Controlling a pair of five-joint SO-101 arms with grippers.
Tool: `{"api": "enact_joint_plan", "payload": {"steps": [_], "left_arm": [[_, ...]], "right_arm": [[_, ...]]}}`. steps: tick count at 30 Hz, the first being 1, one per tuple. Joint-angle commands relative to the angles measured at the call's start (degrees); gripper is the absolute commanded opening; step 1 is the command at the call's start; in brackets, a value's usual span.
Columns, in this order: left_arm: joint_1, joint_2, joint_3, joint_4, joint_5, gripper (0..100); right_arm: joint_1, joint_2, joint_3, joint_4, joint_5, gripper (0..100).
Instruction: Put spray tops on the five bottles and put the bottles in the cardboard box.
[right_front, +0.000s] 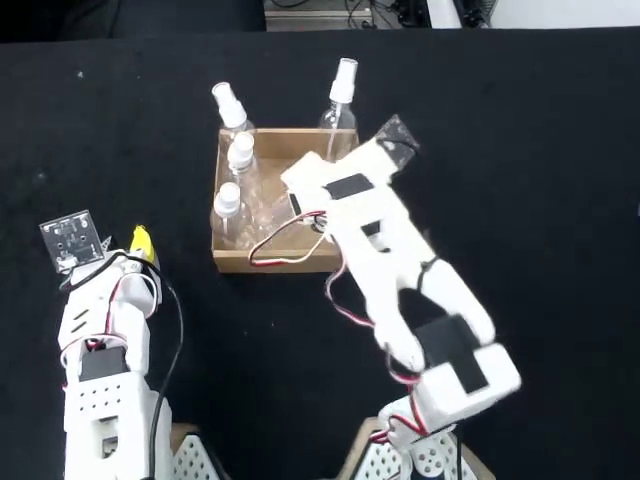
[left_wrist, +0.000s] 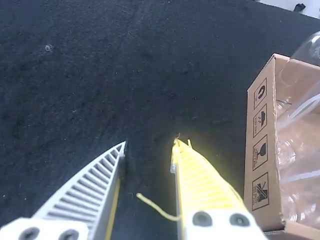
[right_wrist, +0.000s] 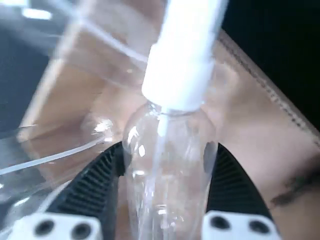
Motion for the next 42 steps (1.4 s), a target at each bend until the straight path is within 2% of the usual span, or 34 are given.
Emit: {"api": "enact_joint_plan", "payload": {"steps": [1,9,19,24,30,35,42], "left_arm": [[-0.6,-1.0,-0.7,-1.4,-0.4,13],[-0.6,-1.0,-0.7,-1.4,-0.4,13],[-0.6,-1.0,-0.7,-1.4,-0.4,13],[-0.6,-1.0,-0.7,-1.4,-0.4,13],[-0.6,-1.0,-0.7,-1.4,-0.4,13],[-0.6,-1.0,-0.7,-1.4,-0.4,13],[-0.6,-1.0,-0.7,-1.4,-0.4,13]], "right_arm": [[1.4,-10.3,2.2,0.4,0.4,14.2],[5.0,-16.6,8.4,0.4,5.7,14.2],[8.4,-32.2,15.4,0.4,17.7,14.2],[13.8,-38.5,20.0,0.4,23.6,14.2],[24.0,-44.3,23.9,-1.3,33.8,14.2],[33.3,-47.5,31.1,-15.9,48.3,14.1],[41.1,-47.3,50.3,-52.7,64.6,14.1]]}}
